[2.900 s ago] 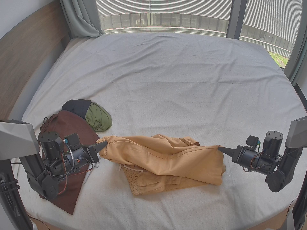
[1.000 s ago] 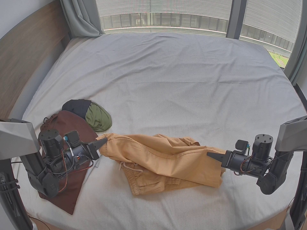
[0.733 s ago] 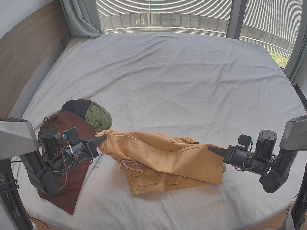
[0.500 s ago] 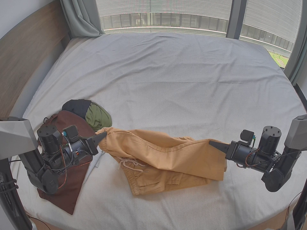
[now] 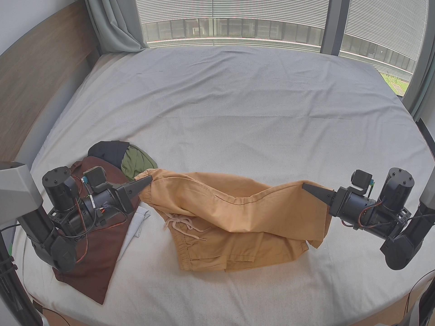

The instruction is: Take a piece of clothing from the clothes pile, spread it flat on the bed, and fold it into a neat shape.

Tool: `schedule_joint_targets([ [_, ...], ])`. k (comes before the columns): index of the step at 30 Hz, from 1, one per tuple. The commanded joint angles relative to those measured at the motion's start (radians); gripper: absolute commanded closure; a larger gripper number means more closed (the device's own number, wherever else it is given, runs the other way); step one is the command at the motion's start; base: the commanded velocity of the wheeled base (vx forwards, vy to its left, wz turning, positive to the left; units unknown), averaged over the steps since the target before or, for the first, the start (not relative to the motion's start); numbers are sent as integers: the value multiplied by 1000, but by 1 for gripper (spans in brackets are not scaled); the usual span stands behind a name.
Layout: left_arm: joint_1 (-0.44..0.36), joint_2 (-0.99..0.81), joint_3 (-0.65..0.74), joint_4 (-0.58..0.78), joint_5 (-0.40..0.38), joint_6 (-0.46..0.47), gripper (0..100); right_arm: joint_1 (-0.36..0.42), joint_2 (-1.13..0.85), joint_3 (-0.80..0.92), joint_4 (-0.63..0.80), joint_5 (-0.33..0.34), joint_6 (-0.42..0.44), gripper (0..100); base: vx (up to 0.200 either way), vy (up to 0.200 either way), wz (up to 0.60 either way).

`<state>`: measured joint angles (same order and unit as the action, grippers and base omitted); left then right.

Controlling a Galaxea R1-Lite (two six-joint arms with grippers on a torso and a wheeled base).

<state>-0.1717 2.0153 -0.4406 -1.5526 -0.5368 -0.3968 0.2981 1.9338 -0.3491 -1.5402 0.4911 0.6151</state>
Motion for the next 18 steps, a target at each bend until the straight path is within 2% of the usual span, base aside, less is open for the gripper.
schedule_joint_targets([
  [1, 3, -50, 0, -3, -23, 0, 100, 12, -56, 1, 0, 0, 2, 100, 0, 0, 0],
  [11, 3, -96, -1, -3, -42, 0, 100, 13, -79, -4, 0, 0, 0, 100, 0, 0, 0],
  [18, 32, -110, -3, -1, -54, 1, 100, 13, -93, -10, 0, -16, -2, 100, 0, 0, 0],
])
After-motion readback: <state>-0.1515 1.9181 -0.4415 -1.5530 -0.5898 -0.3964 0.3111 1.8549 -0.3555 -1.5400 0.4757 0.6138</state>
